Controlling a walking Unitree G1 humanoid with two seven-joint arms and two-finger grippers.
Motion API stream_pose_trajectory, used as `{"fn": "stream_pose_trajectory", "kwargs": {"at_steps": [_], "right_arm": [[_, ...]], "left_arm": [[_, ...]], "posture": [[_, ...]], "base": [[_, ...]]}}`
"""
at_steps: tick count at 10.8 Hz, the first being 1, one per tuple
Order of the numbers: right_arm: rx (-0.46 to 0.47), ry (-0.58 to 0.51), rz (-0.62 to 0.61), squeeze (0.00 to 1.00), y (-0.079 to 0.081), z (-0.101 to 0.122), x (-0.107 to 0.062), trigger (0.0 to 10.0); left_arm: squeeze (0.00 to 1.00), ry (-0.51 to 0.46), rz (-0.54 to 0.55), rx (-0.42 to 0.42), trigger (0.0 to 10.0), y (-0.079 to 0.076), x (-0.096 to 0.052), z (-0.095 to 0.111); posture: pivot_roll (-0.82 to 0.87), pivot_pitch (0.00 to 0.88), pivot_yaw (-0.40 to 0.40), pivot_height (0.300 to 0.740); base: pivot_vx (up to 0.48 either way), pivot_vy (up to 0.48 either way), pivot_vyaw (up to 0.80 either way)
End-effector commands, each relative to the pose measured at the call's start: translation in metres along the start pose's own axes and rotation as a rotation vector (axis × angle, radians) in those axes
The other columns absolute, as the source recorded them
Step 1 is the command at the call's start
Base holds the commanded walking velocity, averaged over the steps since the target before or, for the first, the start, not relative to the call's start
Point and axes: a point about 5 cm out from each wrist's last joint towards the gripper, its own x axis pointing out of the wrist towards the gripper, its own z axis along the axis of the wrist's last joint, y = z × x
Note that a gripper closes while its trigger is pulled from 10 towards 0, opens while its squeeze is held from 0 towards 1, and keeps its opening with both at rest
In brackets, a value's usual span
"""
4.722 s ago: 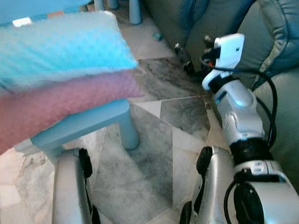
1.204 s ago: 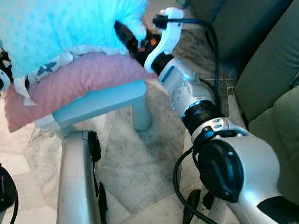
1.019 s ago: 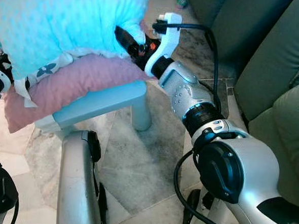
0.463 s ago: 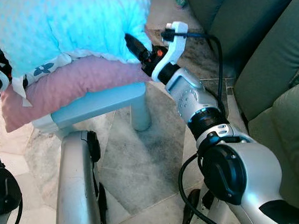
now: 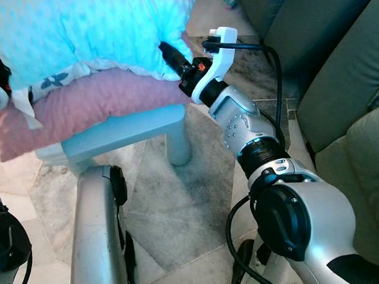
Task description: Move the pillow to the sofa
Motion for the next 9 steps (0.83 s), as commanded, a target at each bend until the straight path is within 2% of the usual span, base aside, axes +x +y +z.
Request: {"fn": "stream_pose_trajectory", "kwargs": {"at_steps": [1,2,4,5,6,7,9], "right_arm": [[-0.012,0.031,0.042,0.00,0.010,-0.010,0.004,0.0],[-0.029,0.021,0.048,0.00,0.010,-0.009,0.004,0.0],[-0.090,0.002,0.063,0.00,0.009,-0.006,0.002,0.0],[-0.126,-0.012,0.068,0.00,0.008,-0.004,0.000,0.0],[-0.142,-0.024,0.058,0.00,0.006,-0.002,-0.001,0.0],[-0.192,-0.070,0.037,0.00,0.002,0.004,-0.005,0.0],[-0.251,-0.130,0.023,0.00,-0.001,0.013,-0.011,0.0]], "left_arm": [[0.00,-0.026,-0.006,0.034,0.0,0.002,-0.004,0.004],[0.00,-0.038,0.017,0.084,0.0,0.005,-0.008,0.005],[0.00,-0.081,0.110,0.342,0.0,0.011,-0.021,0.008],[0.00,-0.112,0.116,0.447,0.0,0.008,-0.029,0.008],[0.00,-0.140,0.100,0.508,0.0,0.005,-0.032,0.007],[0.00,-0.238,0.071,0.531,0.0,-0.007,-0.040,0.008],[0.00,-0.301,0.018,0.554,0.0,-0.024,-0.043,0.003]], "posture": [[0.01,0.386,0.021,0.347],[0.00,0.365,0.019,0.347],[-0.01,0.331,0.014,0.347],[-0.02,0.308,0.010,0.347],[-0.02,0.293,0.006,0.347],[-0.04,0.243,-0.001,0.347],[-0.06,0.189,0.001,0.347]], "base": [[0.000,0.000,0.00],[0.000,0.000,0.00],[0.000,0.000,0.00],[0.000,0.000,0.00],[0.000,0.000,0.00],[0.000,0.000,0.00],[0.000,0.000,0.00]]}}
